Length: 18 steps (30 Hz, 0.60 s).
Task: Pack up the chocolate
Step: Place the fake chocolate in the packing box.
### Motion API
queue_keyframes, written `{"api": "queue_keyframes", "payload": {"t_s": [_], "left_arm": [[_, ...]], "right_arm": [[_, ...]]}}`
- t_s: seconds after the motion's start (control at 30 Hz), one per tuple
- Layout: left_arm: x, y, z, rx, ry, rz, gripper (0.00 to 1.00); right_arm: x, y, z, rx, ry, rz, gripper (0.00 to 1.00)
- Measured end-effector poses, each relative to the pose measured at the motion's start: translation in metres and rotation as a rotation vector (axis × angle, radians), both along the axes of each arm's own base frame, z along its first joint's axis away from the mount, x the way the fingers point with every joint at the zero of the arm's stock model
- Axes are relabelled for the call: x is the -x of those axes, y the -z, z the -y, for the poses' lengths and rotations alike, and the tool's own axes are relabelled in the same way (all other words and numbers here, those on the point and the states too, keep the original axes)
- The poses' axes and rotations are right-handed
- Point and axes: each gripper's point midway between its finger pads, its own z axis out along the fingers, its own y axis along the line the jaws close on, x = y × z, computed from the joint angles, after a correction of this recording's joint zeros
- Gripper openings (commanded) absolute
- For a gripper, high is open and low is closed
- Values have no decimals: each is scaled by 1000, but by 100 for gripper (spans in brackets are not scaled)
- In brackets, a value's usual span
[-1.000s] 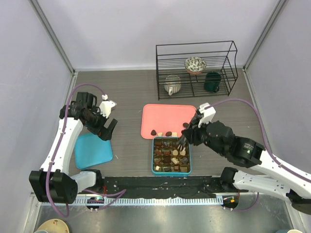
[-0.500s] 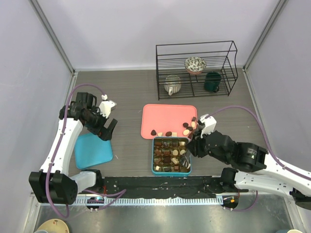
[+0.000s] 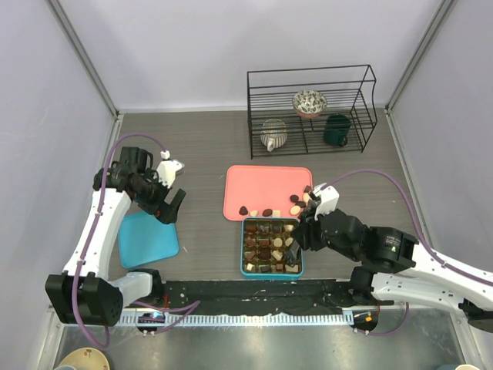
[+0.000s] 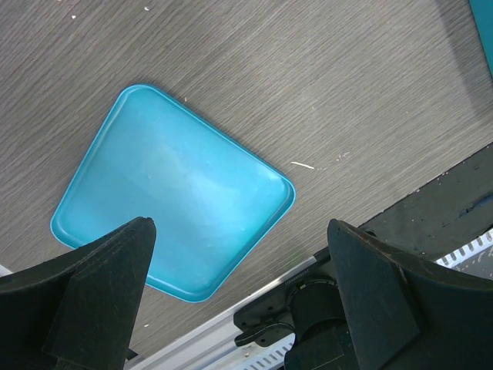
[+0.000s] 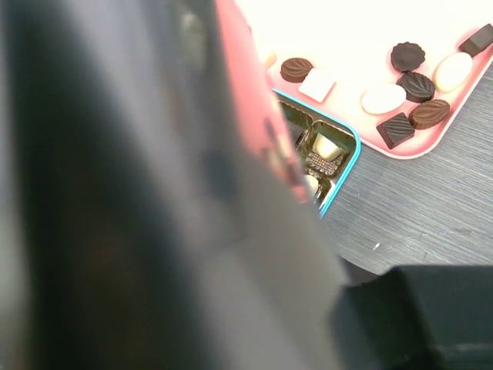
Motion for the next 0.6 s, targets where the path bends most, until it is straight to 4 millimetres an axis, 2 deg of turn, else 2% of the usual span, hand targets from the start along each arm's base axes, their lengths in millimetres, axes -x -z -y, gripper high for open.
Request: {"api": "queue_keyframes", "payload": {"t_s": [0.07, 0.13, 0.3, 0.5, 0.6], "left_arm": [[1, 0, 0, 0, 0, 0, 100], [1, 0, 0, -1, 0, -1, 100], [1, -1, 0, -1, 1, 2, 100], [1, -1, 0, 0, 2, 4, 100], [1, -1, 0, 3, 3, 5, 100]], "right_arm": [[-1, -1, 0, -3, 4, 5, 31], [-3, -2, 1, -3, 13, 11, 25], [-12, -11, 10, 8, 71, 51, 20], [-33, -44, 36, 99, 247, 96, 22], [-52, -38, 51, 201, 358, 50, 24]]}}
